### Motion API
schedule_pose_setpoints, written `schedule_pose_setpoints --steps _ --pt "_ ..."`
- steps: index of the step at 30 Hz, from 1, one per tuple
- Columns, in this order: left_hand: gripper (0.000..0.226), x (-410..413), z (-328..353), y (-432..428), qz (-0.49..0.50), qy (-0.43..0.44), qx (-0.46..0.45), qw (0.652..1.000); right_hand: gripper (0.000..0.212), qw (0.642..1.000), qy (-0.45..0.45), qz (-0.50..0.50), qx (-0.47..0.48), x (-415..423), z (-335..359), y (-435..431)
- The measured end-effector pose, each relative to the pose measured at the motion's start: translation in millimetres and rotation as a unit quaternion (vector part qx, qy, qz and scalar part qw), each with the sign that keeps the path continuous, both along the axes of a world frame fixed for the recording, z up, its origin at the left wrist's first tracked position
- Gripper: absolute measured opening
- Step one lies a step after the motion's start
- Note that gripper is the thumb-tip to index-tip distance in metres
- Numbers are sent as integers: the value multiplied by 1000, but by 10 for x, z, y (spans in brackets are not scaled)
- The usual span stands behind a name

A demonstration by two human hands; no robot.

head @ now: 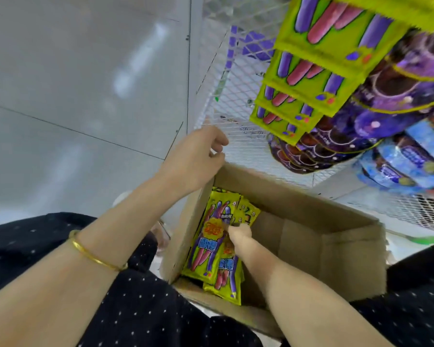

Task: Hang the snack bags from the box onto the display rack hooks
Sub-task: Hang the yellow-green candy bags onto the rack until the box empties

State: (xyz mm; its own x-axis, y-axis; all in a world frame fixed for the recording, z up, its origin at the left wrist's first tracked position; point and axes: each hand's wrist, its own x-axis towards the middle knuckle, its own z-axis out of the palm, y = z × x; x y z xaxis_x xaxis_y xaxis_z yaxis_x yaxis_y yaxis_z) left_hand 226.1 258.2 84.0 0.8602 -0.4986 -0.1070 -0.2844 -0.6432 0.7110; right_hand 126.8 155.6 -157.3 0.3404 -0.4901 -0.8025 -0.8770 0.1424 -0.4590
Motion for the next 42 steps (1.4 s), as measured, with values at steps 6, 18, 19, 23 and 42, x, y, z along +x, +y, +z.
schedule_pose_setpoints --steps 6,18,19,23,42 --pt "22 -14 -60 -9 -2 13 8 1000 40 995 13 101 1 13 -91 11" --pt "61 -178 -102 -222 -24 128 -32 991 13 928 -332 170 1 -360 1439 -903" --pt "52 -228 -76 -263 -34 147 -71 986 14 921 -350 172 7 -366 1584 -940" --pt "21 -432 246 -392 -9 146 -214 966 17 890 -415 188 4 -442 2099 -1029" --pt "6 -565 3202 -504 -61 -51 -348 934 46 546 -709 172 -412 -329 5304 -939"
